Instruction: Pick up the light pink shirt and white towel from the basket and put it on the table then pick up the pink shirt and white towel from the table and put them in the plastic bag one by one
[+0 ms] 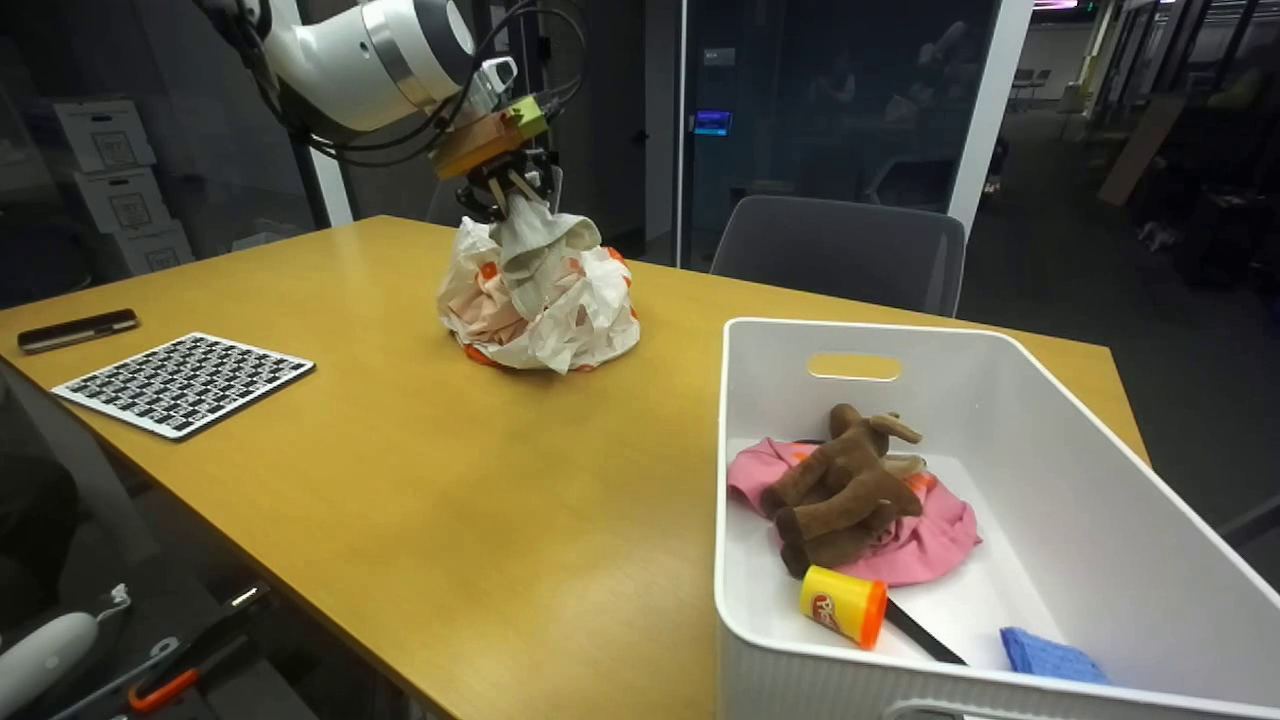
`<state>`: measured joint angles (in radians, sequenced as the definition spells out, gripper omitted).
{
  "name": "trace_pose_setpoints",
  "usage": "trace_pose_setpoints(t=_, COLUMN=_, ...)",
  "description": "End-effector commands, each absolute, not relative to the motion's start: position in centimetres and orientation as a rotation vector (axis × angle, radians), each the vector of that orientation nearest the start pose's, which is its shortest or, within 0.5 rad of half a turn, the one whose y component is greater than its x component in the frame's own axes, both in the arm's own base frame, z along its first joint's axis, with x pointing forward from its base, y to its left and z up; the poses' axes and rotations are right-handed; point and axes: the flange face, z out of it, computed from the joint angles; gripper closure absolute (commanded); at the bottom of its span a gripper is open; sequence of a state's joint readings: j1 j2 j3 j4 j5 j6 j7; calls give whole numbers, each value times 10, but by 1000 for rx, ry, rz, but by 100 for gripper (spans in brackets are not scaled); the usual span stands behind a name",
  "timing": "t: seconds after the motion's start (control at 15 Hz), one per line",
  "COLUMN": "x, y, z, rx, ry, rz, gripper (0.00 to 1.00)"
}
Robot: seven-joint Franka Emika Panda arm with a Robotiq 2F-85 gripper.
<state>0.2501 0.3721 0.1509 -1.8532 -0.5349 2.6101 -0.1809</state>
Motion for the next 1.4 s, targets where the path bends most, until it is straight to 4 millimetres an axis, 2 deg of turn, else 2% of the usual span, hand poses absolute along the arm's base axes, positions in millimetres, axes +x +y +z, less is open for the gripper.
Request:
trace_pose_setpoints(t=0.0, x=620, y=284, z=356, rx=-2835, ry=-1544, rz=-718, gripper=91)
trace_pose_setpoints(t=0.13, x=625, y=286, z=343, rx=-2810, ry=-1538, rz=-690, gripper=91)
trace_pose_setpoints(t=0.67, x=650, y=267, z=271, rx=-2766, ry=-1546, rz=-486, gripper=91)
trace_pose_setpoints(t=0.93, x=651, y=281, z=241, rx=-2727, ry=-1658, rz=-335, gripper=91)
trace_pose_setpoints(t=1.07, x=655, y=290, z=236, rx=-2677, ry=-1752, rz=-361, gripper=91)
trace_pose_setpoints(t=1.33, x=659, y=303, z=244, rx=-2628, ry=-1911, rz=-441, gripper=91)
